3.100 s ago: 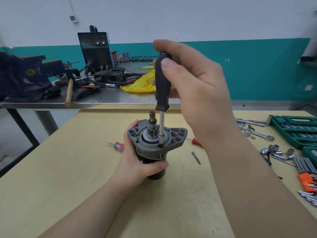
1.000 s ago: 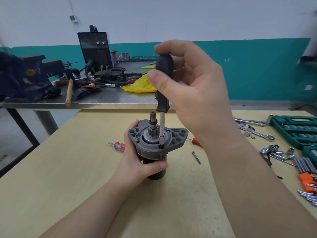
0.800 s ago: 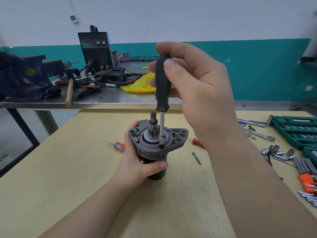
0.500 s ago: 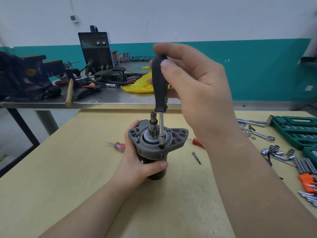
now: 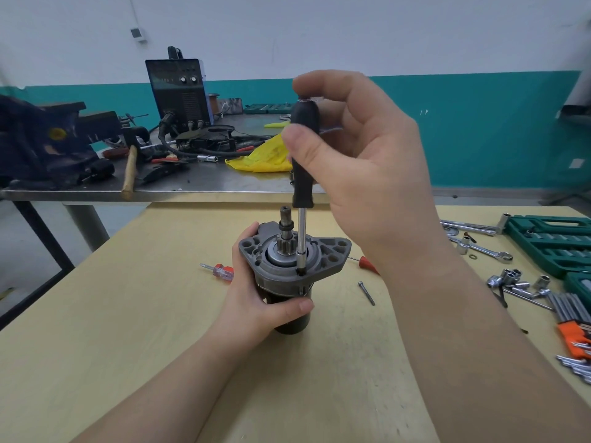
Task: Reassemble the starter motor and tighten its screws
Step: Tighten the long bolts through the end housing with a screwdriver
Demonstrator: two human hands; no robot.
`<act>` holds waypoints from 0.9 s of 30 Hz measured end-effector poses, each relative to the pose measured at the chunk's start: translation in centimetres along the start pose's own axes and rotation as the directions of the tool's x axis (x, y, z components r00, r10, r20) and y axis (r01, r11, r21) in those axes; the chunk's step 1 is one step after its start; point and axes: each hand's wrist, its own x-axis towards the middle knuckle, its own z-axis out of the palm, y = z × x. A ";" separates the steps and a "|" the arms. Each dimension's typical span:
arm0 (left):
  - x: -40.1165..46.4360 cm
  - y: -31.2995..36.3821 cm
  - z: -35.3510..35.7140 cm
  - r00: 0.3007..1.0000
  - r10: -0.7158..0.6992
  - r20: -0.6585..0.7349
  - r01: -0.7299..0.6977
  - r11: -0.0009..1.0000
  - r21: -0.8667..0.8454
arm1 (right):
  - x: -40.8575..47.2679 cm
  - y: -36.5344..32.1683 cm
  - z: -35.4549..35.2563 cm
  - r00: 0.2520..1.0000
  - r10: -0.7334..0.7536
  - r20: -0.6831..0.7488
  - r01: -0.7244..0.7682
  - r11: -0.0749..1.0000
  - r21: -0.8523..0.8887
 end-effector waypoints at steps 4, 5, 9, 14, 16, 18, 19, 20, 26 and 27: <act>0.0 -0.1 -0.1 1.000 0.004 0.000 -0.004 1.000 0.000 | 0.0 0.0 0.0 1.000 0.019 -0.017 -0.018 1.000 0.020; 0.0 -0.2 -0.1 1.000 0.002 0.002 -0.002 1.000 0.002 | 0.0 0.1 0.0 0.999 0.036 -0.011 -0.036 0.998 0.052; 0.0 0.0 -0.1 1.000 -0.013 -0.001 0.013 1.000 -0.012 | 0.0 0.0 -0.1 1.000 0.029 0.009 -0.029 0.999 0.046; 0.0 -0.2 0.0 1.000 -0.001 -0.004 0.001 1.000 0.010 | 0.1 0.0 0.0 1.000 0.020 -0.014 -0.019 1.000 0.014; 0.0 -0.2 -0.1 1.000 -0.008 -0.002 0.008 1.000 0.004 | 0.0 0.0 -0.2 0.999 0.042 -0.003 -0.042 0.996 0.081; 0.0 -0.2 -0.1 1.000 -0.013 -0.001 0.013 1.000 0.001 | -0.1 -0.1 -0.3 0.998 0.053 0.018 -0.055 0.992 0.118; 0.0 -0.1 -0.1 1.000 -0.017 0.000 0.017 1.000 -0.005 | -0.1 -0.1 -0.3 0.999 0.040 0.025 -0.043 0.994 0.099; 0.0 0.0 -0.1 1.000 -0.021 -0.001 0.021 1.000 -0.011 | -0.1 -0.2 -0.2 0.999 0.023 0.024 -0.024 0.998 0.059; 0.0 0.0 0.0 1.000 -0.023 -0.010 0.023 1.000 0.004 | 0.1 0.2 0.0 0.999 0.036 -0.033 -0.034 0.998 0.045; 0.0 -0.1 -0.1 1.000 -0.022 -0.010 0.022 1.000 0.007 | 0.2 0.3 -0.1 0.998 0.058 -0.029 -0.056 0.996 0.076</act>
